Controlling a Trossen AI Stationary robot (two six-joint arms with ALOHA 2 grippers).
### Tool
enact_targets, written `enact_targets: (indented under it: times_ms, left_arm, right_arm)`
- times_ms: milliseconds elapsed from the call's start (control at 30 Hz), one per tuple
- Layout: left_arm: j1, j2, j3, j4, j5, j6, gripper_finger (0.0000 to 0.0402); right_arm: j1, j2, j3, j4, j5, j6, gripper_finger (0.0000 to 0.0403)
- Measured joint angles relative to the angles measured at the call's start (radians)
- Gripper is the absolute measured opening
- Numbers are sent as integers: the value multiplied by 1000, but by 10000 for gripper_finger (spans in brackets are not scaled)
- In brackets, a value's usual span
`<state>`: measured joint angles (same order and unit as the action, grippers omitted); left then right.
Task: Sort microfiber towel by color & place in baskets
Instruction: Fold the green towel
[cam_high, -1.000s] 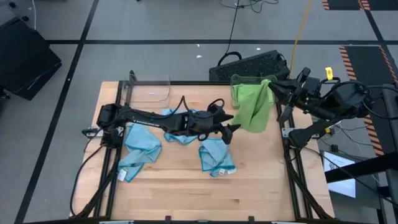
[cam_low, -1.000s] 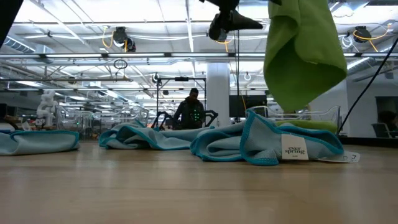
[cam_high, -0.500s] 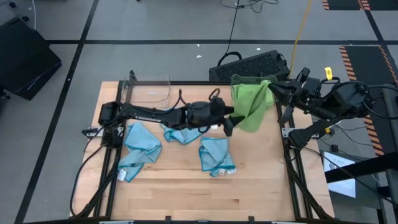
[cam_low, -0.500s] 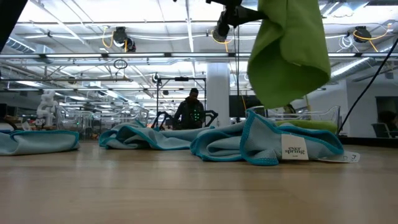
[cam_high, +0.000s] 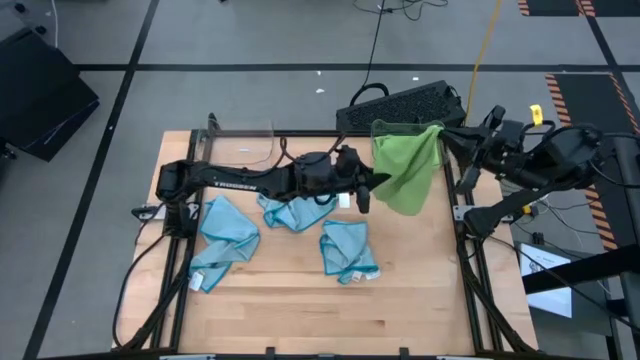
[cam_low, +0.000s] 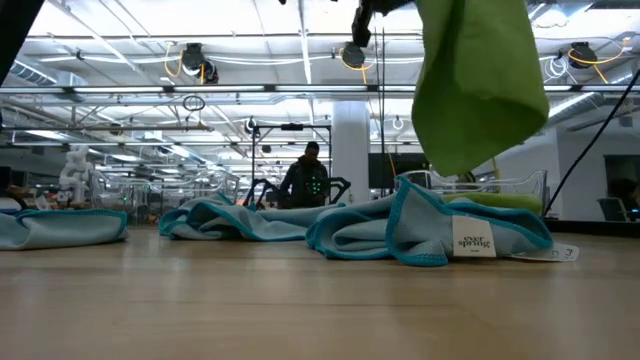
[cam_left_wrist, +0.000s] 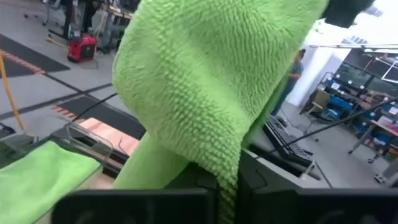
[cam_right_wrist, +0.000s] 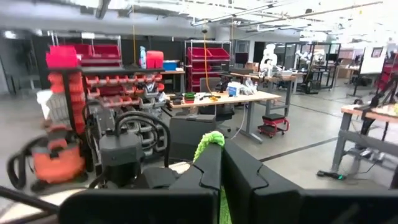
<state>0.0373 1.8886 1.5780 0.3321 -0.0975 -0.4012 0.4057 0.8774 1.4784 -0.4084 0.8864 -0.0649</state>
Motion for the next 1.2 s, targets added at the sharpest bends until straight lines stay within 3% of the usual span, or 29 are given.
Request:
enact_targets:
  times_ms: [133,400,633,933,1200]
  left_arm:
    - [-18,-78,0,-120,-4,27,12]
    - [-60,-188,3,-208,-60,101,8]
    - [-98,-194,2,-346,-64,51,6]
    - [-198,-194,2,-614,-163,36,8]
    - [-209,-182,1,-638,-196,17,10]
  right_arm:
    - [0,-39,0,-86,-30,133,0]
    - [0,-40,-32,-276,-297,485,0]
    - [0,-8,-116,-237,-401,570,0]
    - [0,-9,-251,-255,-531,584,0]
    - [0,-12,-397,-249,-604,682,0]
